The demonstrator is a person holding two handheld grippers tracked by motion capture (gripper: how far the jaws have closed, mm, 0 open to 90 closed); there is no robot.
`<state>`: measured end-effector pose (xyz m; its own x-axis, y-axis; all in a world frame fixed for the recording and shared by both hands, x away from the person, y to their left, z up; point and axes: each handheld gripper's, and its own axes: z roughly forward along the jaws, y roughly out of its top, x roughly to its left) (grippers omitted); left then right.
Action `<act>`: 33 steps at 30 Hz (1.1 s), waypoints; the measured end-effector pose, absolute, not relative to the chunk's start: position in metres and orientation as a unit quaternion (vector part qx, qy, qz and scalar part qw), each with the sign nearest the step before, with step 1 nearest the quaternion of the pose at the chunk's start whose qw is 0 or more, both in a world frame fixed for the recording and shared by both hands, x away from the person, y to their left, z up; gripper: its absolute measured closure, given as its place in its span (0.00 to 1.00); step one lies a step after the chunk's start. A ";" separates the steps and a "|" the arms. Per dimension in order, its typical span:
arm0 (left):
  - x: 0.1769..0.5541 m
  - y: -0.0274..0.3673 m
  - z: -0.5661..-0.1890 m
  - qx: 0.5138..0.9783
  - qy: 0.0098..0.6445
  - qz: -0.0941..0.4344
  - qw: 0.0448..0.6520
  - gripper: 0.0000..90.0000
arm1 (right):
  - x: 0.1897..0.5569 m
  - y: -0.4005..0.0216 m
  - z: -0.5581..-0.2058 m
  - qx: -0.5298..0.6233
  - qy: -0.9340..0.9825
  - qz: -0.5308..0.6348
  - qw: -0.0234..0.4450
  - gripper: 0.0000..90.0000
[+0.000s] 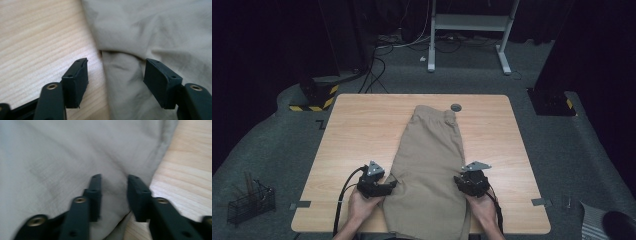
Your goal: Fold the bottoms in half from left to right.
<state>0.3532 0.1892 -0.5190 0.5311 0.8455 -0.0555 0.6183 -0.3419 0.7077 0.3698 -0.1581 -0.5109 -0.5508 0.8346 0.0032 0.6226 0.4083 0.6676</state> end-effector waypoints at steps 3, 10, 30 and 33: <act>0.371 0.182 -0.520 0.802 0.455 0.180 0.342 0.41 | 0.383 -0.153 -0.511 0.433 0.828 0.298 0.196 0.91; 0.418 0.176 -0.511 0.801 0.477 0.174 0.318 0.39 | 0.434 -0.147 -0.508 0.474 0.810 0.262 0.224 0.73; 0.340 0.181 -0.506 0.828 0.415 0.116 0.360 0.99 | 0.381 -0.140 -0.518 0.437 0.814 0.329 0.195 0.65; 0.344 0.175 -0.487 0.827 0.393 0.118 0.384 1.00 | 0.380 -0.141 -0.518 0.437 0.813 0.331 0.196 0.65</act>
<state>0.3440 0.1752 -0.4869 0.6625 0.7415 -0.1065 0.5597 -0.3955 0.7282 0.3803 -0.1408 -0.5184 -0.5410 0.8406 -0.0282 0.5811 0.3978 0.7099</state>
